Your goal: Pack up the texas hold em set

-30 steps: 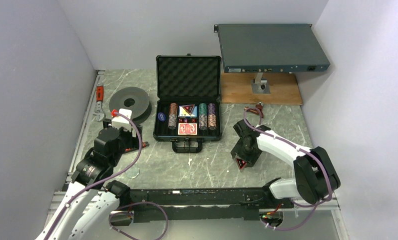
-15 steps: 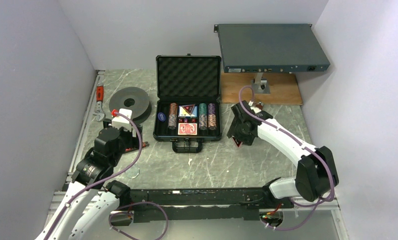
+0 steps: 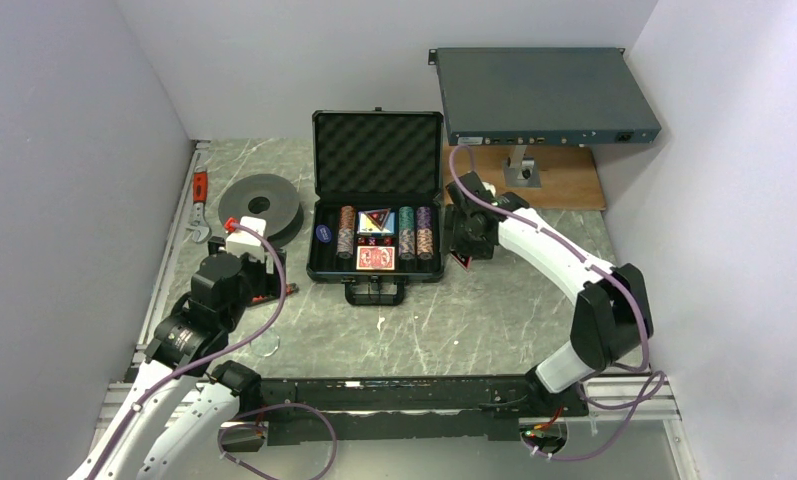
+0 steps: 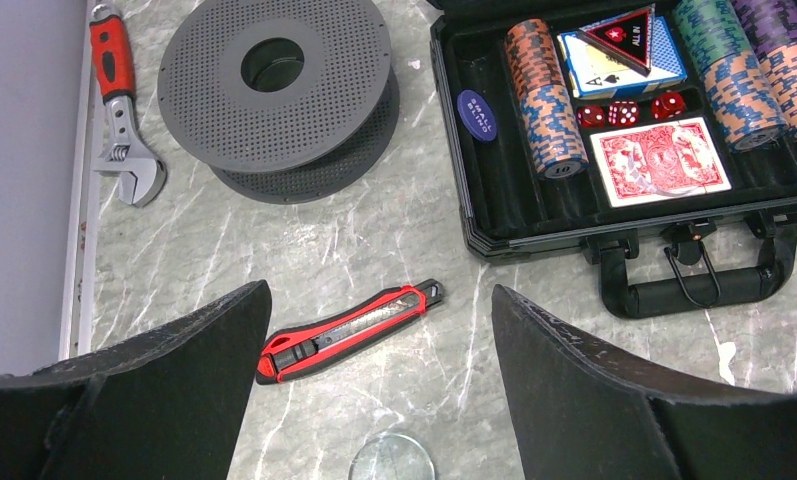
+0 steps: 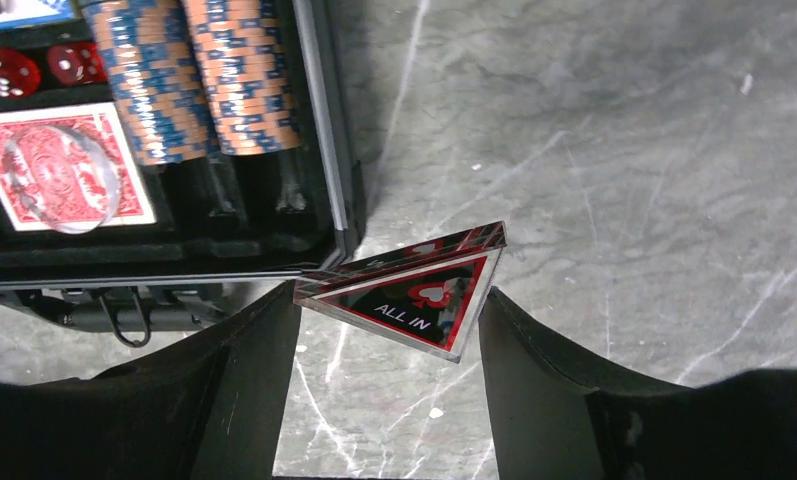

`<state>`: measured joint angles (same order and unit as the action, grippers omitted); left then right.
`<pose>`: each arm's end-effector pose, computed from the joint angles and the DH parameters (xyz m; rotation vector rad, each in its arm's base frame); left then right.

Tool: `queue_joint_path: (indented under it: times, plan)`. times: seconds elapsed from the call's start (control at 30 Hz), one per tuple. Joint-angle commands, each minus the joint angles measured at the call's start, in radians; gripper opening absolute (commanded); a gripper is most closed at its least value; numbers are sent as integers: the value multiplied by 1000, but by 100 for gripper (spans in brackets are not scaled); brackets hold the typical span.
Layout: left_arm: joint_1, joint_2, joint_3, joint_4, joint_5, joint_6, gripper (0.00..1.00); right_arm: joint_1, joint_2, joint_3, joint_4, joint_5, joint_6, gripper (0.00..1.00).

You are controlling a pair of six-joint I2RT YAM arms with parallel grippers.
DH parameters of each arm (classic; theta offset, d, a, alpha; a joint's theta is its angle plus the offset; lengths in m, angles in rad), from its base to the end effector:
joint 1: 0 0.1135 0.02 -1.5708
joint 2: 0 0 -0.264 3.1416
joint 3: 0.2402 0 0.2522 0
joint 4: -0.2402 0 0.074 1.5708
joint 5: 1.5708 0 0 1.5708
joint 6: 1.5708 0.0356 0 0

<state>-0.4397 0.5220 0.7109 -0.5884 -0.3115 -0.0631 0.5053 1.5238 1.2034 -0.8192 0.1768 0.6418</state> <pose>0.1131 -0.0412 0.3081 0.1647 1.9432 -0.0250 0.2695 0.1419 0.2579 0.2349 2.6731 0.1191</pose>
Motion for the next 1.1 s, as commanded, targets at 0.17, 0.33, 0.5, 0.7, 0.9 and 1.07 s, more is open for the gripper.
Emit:
queue_joint_path:
  times: [0.17, 0.33, 0.5, 0.7, 0.9, 1.07]
  plan:
    - [6, -3, 7, 22, -11, 6, 87, 94, 73, 166, -22, -38, -53, 0]
    - [6, -5, 9, 22, -11, 8, 87, 137, 134, 251, -38, -39, -46, 0]
    - [6, -12, 5, 25, -12, 8, 87, 165, 222, 369, -69, -42, -42, 0]
    - [6, -21, 1, 31, -9, 11, 87, 177, 343, 529, -102, -57, -22, 0]
    - [6, -22, -2, 35, -5, 12, 87, 177, 508, 735, -180, -39, 35, 0]
    - [6, -24, -2, 35, -5, 13, 87, 177, 633, 882, -233, -32, 82, 0]
